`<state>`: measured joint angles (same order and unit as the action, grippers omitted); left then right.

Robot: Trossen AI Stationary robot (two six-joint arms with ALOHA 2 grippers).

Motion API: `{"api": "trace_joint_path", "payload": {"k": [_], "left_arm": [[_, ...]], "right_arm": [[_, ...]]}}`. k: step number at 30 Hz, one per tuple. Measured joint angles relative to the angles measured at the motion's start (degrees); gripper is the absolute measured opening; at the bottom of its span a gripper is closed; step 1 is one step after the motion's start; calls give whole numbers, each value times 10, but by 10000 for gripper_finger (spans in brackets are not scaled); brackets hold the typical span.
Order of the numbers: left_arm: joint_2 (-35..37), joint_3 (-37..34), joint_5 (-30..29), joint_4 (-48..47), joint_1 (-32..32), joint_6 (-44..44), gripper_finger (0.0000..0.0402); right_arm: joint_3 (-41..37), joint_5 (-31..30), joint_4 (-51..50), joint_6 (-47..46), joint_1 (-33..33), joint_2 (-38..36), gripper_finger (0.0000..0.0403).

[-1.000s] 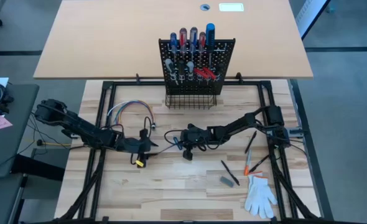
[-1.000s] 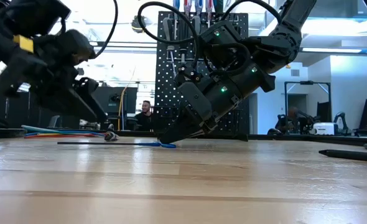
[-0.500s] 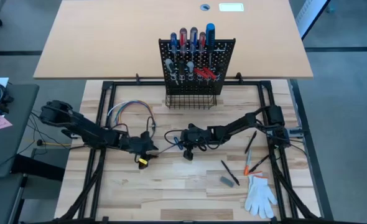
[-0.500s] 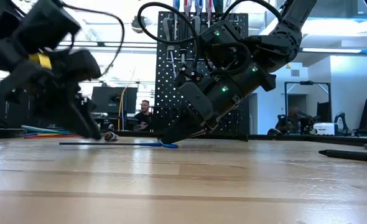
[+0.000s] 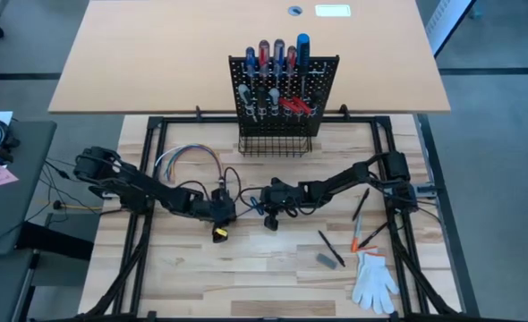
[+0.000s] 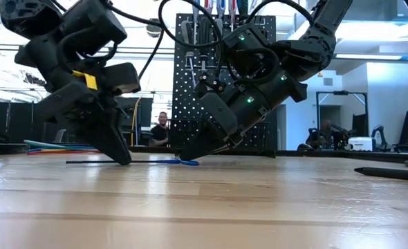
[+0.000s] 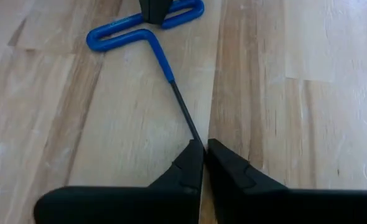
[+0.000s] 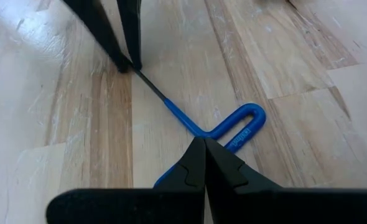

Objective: Hang tools onto peg board
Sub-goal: Hang the blue t handle screwdriver on the black peg board

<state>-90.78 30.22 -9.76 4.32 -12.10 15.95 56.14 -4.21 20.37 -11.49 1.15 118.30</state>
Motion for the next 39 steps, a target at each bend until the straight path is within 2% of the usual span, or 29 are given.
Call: {"api": "trace_joint_path", "payload": {"k": [6, 11, 14, 18, 22, 24, 27, 31, 35, 39], "left_arm": [[-1, -1, -14, 2, 0, 6, 4], [10, -4, -14, 8, 0, -8, 1], [37, -5, -25, 4, -6, -14, 0], [96, -19, -56, -10, -19, -17, 0], [180, -56, -113, 30, -28, -22, 0], [220, -82, -116, 69, -29, -34, 0], [273, -118, -116, 162, -28, -66, 1], [307, -172, -104, 331, -28, -138, 1], [306, -207, -43, 491, -16, -172, 1], [290, -211, 3, 545, -1, -173, 1]], "right_arm": [[-1, -3, -3, 16, 3, -16, 6], [-5, -37, 26, 56, 19, -64, 6], [-8, -78, 39, 83, 38, -113, 6], [-51, -150, 34, 107, 77, -184, 6], [-116, -241, 65, 114, 113, -262, 6], [-154, -257, 85, 103, 124, -285, 6], [-208, -257, 145, 75, 134, -293, 7], [-250, -241, 258, 64, 137, -255, 26], [-244, -137, 337, 64, 118, -187, 61], [-202, -59, 411, 70, 98, -120, 99]]}}
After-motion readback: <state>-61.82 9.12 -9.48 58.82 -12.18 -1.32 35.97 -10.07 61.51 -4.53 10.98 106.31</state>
